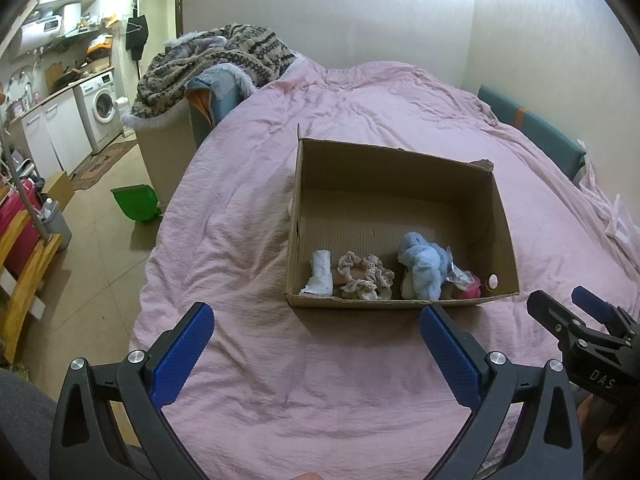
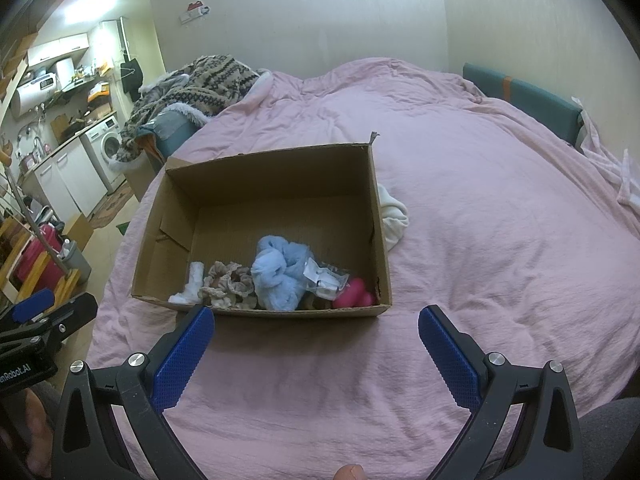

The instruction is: Organize soft objects

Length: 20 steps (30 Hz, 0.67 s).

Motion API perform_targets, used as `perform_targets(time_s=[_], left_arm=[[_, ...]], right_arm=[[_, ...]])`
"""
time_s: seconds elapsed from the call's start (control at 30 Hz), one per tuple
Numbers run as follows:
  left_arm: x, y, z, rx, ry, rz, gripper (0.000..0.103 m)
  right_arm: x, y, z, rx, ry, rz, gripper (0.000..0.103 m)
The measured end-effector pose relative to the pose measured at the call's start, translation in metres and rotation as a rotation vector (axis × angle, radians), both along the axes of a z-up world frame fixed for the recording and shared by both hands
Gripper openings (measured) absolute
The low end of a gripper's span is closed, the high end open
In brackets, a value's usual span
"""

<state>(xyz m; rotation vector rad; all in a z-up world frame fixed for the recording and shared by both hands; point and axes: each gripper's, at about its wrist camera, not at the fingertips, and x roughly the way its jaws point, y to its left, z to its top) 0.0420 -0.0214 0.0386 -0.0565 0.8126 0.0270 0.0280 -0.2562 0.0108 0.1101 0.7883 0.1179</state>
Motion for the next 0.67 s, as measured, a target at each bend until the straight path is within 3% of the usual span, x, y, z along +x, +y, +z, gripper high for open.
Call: perform_targets(time_s=[0.67], left_arm=[[-0.0004, -0.0046, -0.0016, -0.012, 0.006, -0.001, 0.102]], right_arm=[[-0.0003, 0.0002, -0.0003, 0.001, -0.002, 0.001, 0.103]])
